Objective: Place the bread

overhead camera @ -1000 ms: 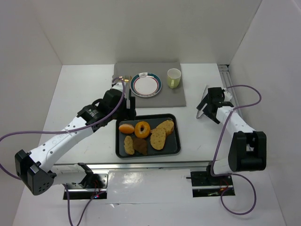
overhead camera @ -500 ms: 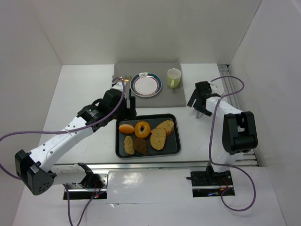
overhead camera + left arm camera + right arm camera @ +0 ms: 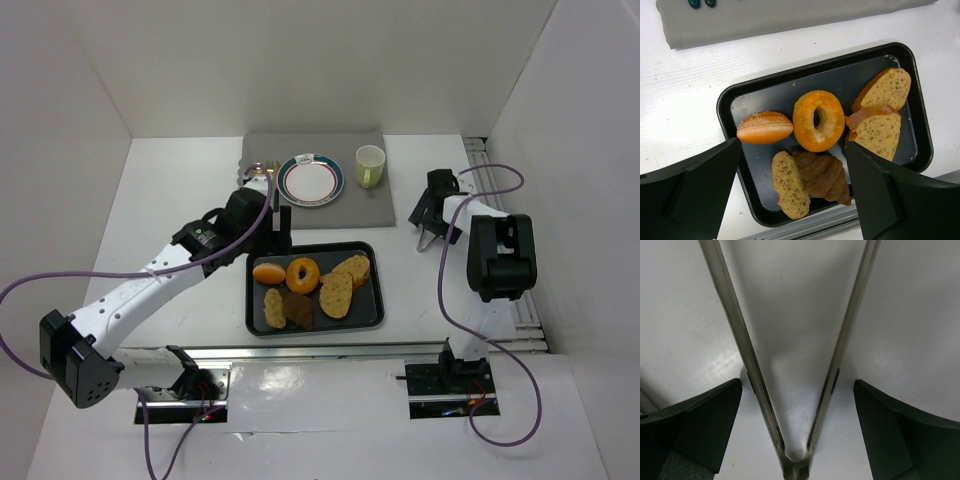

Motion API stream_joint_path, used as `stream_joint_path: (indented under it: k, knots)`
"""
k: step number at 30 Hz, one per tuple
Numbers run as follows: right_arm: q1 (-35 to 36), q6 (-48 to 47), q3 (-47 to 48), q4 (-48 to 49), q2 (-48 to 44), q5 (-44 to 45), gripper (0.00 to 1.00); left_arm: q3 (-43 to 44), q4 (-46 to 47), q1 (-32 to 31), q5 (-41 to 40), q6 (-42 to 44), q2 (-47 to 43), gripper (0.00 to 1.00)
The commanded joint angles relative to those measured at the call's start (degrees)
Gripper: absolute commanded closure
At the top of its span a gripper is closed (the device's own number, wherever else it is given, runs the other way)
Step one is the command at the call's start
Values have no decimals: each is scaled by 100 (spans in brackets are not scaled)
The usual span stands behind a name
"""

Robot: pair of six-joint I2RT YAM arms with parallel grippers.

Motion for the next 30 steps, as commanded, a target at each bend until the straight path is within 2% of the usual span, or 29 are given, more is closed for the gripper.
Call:
stream_joint_path:
  k: [1,6,8,9,12,13,18,21,25,27,28,30]
  knots:
    - [-163,-165,452,525,316,-69,0,188,181,18,-49,219,91,1]
    - [-163,-279,944,526,738,177,4,389,-29,18,-49,220,197,1]
    - [-216,-279,1164,439,861,98,11,390,-30,18,-110,220,197,1]
    - [-216,-279,1165,360,861,98,18,390,-30,18,-110,272,197,1]
    - [-164,-279,1069,359,634,37,32,390,-83,18,-181,272,136,1]
    - [-163,-279,999,359,398,37,40,390,-83,18,-181,272,83,1]
    - [-102,-332,445,289,-421,37,61,390,-83,18,-181,272,-92,1]
    - [-49,-446,260,34,-1009,37,61,390,-83,18,-181,212,-242,1]
    - [83,-762,-214,-475,-2133,-375,61,311,-3,228,179,351,-313,0]
    - [266,-920,-477,-818,-3281,-787,61,389,49,386,320,352,-208,0]
    - [328,-921,-479,-1001,-3287,-877,61,442,-3,448,373,352,-207,0]
    - [530,-921,-549,-1562,-4006,-1113,60,556,-83,589,592,299,-50,0]
